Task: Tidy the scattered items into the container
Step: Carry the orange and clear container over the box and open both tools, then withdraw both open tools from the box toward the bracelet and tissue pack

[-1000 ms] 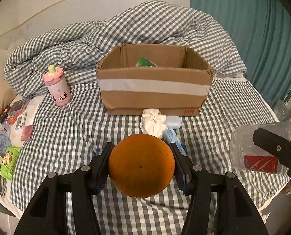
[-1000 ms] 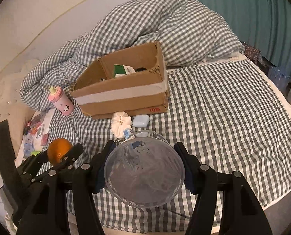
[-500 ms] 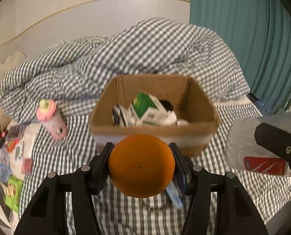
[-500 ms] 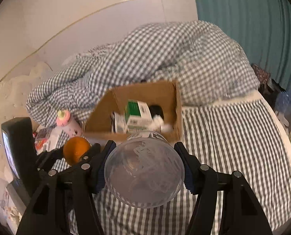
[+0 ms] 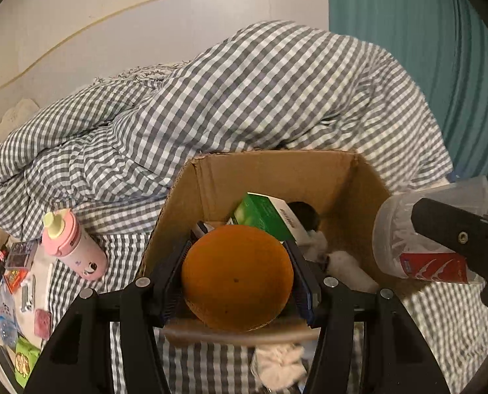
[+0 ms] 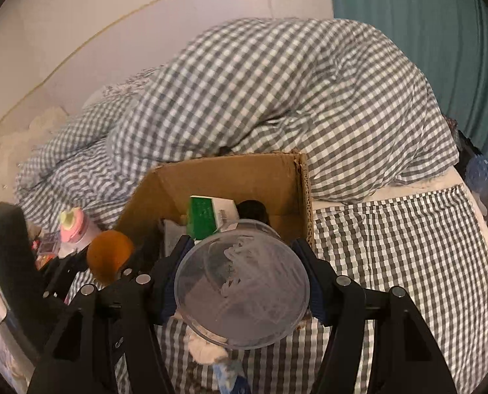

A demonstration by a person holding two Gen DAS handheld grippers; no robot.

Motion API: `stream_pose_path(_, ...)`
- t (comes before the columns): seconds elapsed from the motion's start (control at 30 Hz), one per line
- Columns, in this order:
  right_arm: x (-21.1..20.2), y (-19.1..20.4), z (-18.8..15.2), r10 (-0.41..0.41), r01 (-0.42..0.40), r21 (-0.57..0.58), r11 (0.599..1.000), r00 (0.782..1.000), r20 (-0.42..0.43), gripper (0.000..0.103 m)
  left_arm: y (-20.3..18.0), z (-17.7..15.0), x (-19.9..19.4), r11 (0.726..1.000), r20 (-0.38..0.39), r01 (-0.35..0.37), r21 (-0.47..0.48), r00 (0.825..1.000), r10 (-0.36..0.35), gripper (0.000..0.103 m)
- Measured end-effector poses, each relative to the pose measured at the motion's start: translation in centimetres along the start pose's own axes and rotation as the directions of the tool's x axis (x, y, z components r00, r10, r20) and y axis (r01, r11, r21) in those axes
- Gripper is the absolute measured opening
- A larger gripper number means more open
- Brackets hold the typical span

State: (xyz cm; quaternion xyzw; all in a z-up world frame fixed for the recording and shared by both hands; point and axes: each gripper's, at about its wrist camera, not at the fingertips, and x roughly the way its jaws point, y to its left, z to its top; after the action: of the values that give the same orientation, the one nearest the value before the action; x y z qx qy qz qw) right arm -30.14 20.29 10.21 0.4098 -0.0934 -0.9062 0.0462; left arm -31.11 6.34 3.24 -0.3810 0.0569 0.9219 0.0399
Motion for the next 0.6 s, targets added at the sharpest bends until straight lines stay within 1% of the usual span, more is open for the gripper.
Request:
stream_pose_path(0.03,0.3,-0.2,0.0,-0.012,0.012,0.009,1.0,1.0,0.004,0.09,0.0,0.0,0.4,1.0,-0.003,0.002,-0.002,1.0,-0.002,0.06)
stream_pose_path(0.07,0.4,-0.5,0.1,-0.013,0.013,0.022,1.0,1.0,0.014,0.096,-0.1,-0.1,0.7,1.0,0.0,0.009,-0.002,1.0,-0.009,0.062)
stream_pose_path(0.13,0.4,-1.0,0.1,0.005,-0.006,0.048,0.999,1.0,0.026,0.096,-0.3,-0.3,0.8,1.0,0.037,-0.011,0.014,0.999,0.01,0.087)
stream_pose_path(0.2,0.7,-1.2,0.1,0.002,-0.003,0.049,0.999,1.0,0.019,0.096,-0.6,-0.4,0.4,0.999,0.07,-0.024,0.031,0.997,0.022,0.093)
stream_pose_path(0.27,0.8,-1.1,-0.1,-0.015,0.015,0.043,0.999,1.0,0.015,0.096,-0.8,-0.5,0.1,0.999,0.08,-0.009,0.041,0.997,0.005,0.093)
stream_pose_path(0.4,-0.2,-0.8,-0.3,-0.011,0.01,0.036,0.999,1.0,0.016,0.096,-0.9,-0.3,-0.6,0.999,0.089,0.0,0.042,0.996,-0.003,0.093)
stream_pose_path(0.5,-2.1,-0.4,-0.7,-0.005,0.004,0.027,1.0,0.999,0.033,0.096,-0.7,-0.4,-1.7,0.999,0.089,0.002,0.034,0.996,-0.005,0.093)
stream_pose_path(0.6,-4.9,-0.3,-0.9,0.001,-0.003,0.023,1.0,0.998,0.058,0.096,-0.4,-0.5,-3.5,1.0,0.093,0.002,0.022,0.996,-0.004,0.093)
